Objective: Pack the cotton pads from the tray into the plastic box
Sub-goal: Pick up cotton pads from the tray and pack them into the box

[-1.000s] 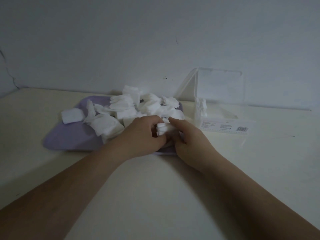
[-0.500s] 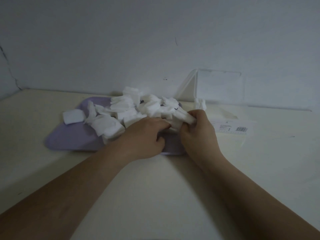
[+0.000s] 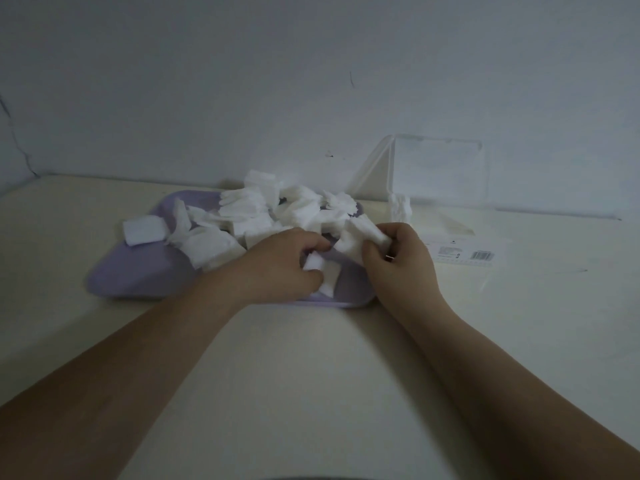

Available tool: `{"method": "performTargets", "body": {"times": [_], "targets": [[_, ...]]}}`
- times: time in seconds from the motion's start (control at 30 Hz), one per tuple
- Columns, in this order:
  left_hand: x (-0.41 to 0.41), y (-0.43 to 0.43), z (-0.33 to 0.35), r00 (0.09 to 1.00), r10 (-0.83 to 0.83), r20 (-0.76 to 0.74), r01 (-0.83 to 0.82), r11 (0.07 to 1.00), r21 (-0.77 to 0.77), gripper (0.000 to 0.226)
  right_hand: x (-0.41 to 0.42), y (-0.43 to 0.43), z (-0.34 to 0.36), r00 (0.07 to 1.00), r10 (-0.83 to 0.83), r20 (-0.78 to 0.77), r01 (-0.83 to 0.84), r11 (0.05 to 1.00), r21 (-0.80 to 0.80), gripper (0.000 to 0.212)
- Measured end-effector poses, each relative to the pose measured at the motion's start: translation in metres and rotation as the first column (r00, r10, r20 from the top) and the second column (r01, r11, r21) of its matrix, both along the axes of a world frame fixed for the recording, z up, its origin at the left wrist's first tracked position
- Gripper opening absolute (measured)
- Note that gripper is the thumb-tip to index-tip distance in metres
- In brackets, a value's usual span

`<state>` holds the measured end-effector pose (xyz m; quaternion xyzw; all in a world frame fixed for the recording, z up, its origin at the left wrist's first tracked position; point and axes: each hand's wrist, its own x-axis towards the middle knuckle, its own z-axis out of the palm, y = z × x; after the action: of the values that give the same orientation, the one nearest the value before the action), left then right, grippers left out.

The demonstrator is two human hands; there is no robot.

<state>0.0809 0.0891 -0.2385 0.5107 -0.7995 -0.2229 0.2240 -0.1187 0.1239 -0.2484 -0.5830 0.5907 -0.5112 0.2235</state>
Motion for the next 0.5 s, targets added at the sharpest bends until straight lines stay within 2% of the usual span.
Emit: {"method": "performTargets", "body": {"times": [0.07, 0.2, 0.27, 0.37, 0.43, 0.5], "targets": [[0.004, 0.003, 0.007, 0.999, -0.048, -0.013, 0.05, 0.992, 0.118, 0.045, 0.0, 0.0, 0.001, 1.0, 0.006, 0.025, -0.006, 1.0, 0.006, 0.012], [0.006, 0.007, 0.017, 0.995, -0.095, -0.039, 0.101, 0.973, 0.206, 0.011, 0.001, 0.0, 0.002, 1.0, 0.013, 0.015, -0.013, 1.0, 0.022, 0.015], [0.006, 0.009, 0.02, 0.981, -0.078, -0.18, 0.119, 0.967, 0.227, 0.011, 0.001, 0.0, 0.001, 1.0, 0.013, 0.01, -0.013, 0.999, 0.031, 0.016], [0.005, 0.007, 0.02, 0.843, 0.007, -0.538, 0.162, 0.95, 0.266, 0.015, 0.0, 0.0, 0.002, 1.0, 0.02, 0.024, -0.021, 0.998, 0.054, 0.018], [0.0, 0.006, 0.015, 0.768, 0.009, -0.64, 0.175, 0.959, 0.224, 0.017, 0.0, 0.001, 0.003, 0.997, 0.049, 0.067, -0.054, 0.996, 0.074, 0.023], [-0.006, 0.007, 0.006, 0.74, 0.004, -0.673, 0.161, 0.97, 0.182, 0.018, -0.001, 0.004, 0.005, 0.986, 0.095, 0.14, -0.107, 0.991, 0.081, 0.031]]}}
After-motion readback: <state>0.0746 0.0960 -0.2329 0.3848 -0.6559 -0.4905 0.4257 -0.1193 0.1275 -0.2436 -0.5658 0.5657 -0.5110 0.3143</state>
